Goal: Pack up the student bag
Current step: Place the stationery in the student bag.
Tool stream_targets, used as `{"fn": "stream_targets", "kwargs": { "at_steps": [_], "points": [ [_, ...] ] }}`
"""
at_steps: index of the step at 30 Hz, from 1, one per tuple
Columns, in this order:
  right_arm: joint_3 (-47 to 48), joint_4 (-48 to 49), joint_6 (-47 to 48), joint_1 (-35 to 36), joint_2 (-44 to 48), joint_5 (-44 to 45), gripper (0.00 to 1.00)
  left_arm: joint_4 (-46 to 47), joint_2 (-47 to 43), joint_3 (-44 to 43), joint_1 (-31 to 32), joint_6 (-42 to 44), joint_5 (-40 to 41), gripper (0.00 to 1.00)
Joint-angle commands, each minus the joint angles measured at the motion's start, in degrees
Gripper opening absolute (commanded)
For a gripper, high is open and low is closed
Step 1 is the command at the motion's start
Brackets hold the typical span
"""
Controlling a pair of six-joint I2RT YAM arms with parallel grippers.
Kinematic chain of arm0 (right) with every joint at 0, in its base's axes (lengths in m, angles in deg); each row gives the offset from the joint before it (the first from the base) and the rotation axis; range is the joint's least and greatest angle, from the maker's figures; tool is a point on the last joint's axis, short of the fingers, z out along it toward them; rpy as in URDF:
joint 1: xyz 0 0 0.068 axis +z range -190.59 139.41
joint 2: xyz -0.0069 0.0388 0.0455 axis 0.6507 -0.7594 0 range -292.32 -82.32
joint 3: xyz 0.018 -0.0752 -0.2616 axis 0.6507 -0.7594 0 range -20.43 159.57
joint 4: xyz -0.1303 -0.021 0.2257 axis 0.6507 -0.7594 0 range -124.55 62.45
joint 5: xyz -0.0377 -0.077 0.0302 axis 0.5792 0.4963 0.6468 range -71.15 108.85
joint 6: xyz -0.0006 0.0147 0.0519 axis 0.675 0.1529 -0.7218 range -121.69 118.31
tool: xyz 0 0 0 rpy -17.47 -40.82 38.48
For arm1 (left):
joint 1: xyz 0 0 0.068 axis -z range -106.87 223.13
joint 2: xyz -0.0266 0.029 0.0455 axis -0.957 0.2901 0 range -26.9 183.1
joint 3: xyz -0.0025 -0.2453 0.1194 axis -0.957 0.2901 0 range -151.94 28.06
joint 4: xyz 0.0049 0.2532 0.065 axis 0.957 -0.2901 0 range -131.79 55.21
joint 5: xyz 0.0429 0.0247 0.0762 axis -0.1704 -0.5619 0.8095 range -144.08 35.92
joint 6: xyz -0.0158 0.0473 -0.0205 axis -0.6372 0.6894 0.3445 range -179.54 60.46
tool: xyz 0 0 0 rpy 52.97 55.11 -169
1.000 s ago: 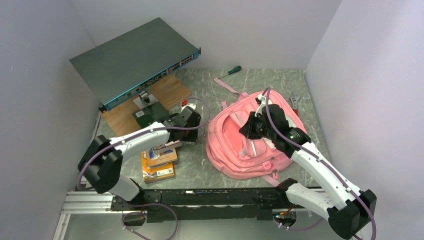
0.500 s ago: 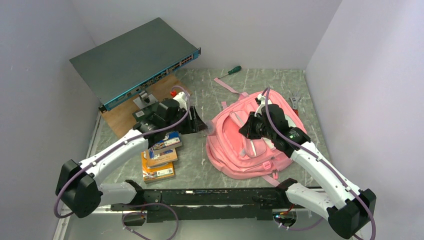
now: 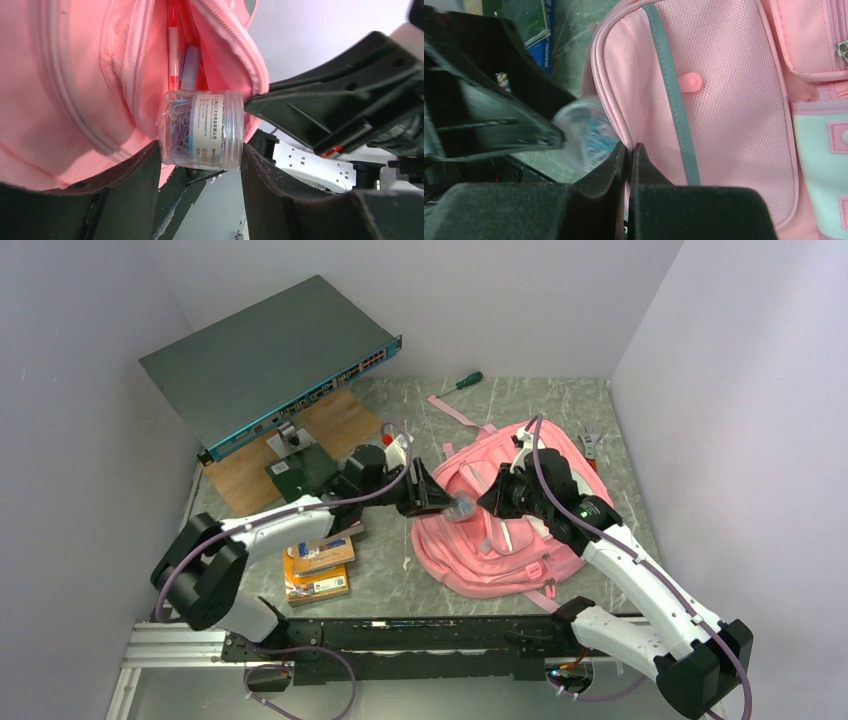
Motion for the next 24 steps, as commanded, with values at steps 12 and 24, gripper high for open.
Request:
{"fn": "stream_targets", "kwargs": {
  "at_steps": [12, 24],
  "points": [
    [0.6, 3.76, -1.81, -0.12, 3.04, -1.23, 0.0, 1.88, 13.17, -10.72, 5.85, -0.8, 9.56, 0.42],
    [0.29, 3.66, -2.1, -0.12, 3.19, -1.13, 0.0, 0.35, 16.06, -12.09, 5.91, 1.41, 8.39, 0.72]
  ]
}}
